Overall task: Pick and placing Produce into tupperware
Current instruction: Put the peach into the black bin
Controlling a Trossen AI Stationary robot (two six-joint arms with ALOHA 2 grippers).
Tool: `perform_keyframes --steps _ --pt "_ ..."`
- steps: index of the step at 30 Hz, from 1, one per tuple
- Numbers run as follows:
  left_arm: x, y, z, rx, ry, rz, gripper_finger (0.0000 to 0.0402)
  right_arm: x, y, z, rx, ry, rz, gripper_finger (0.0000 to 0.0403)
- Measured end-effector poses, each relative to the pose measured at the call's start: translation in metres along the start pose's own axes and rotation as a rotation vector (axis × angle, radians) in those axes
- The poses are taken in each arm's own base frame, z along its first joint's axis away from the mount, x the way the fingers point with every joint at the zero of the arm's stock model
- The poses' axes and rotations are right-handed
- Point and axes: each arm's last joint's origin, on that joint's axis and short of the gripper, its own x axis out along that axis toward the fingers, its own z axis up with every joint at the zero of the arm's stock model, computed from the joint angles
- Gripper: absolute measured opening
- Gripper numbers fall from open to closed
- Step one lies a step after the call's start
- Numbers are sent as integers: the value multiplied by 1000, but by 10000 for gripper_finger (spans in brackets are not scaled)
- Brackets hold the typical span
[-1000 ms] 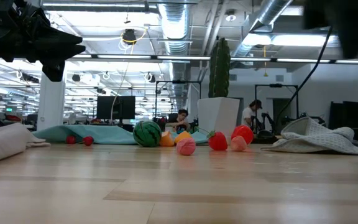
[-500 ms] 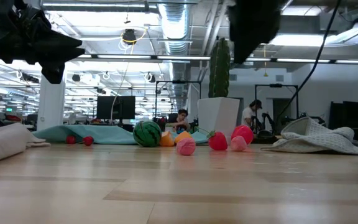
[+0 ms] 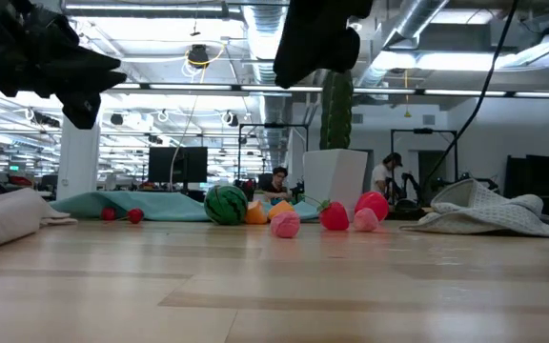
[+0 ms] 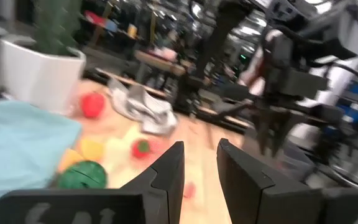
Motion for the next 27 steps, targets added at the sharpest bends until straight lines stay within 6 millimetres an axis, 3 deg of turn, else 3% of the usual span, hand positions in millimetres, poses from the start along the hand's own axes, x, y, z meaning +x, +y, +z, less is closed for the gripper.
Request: perform_keyframes --steps 5,9,13,17,21,27 --pt "-5 -5 12 -25 96 35 84 -3 -3 3 -37 -25 1 97" --pt "-6 -10 25 -24 136 62 84 -19 0 6 -97 -80 19 97" --pt "-1 -14 36 -12 187 82 84 -50 2 10 -162 -178 23 97" --pt "9 -21 52 56 235 79 84 -97 9 7 -250 -310 31 97" --pt "24 -28 63 106 316 34 84 -131 7 -13 -295 -465 61 98" --pt "42 -37 58 142 533 -14 84 -139 -14 -74 -265 -666 132 98"
